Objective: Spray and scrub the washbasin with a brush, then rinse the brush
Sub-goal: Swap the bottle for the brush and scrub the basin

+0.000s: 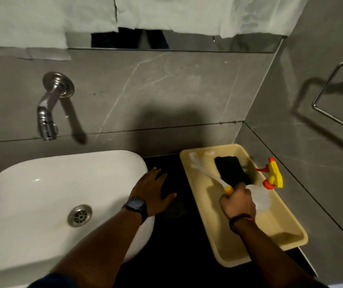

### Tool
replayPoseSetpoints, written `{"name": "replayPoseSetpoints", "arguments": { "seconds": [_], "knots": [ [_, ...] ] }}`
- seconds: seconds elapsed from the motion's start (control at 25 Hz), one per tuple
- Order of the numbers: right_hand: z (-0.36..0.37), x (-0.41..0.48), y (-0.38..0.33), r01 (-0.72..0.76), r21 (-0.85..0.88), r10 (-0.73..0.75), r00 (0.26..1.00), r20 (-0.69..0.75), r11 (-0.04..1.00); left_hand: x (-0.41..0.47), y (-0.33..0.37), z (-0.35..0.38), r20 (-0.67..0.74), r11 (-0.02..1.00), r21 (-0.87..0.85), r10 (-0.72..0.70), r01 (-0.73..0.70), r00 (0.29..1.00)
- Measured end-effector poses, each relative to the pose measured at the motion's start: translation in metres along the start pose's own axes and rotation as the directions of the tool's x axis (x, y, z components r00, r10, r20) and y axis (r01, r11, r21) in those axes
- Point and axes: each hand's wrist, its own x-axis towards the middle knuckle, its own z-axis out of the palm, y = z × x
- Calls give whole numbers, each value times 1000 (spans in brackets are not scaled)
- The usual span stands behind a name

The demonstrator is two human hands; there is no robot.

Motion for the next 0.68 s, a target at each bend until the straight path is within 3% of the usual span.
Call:
{"name": "replayPoseSetpoints", "arguments": {
  "seconds": [0.08,0.4,0.56,0.68],
  "knots": [
    [-13,-13,-18,72,-42,-73,997,-31,997,-24,-33,-27,-60,999,12,-40,41,997],
    [-4,-123,-134,237,-66,-223,960,169,969,-160,-204,-131,-74,938,116,-320,327,945],
    [44,-175,-193,445,-255,-337,864,374,859,-214,-256,-143,-65,877,122,-461,465,885],
    [75,-200,-221,447,-223,-287,811,511,866,-229,-267,-133,-38,876,143,-460,460,887]
  ]
}}
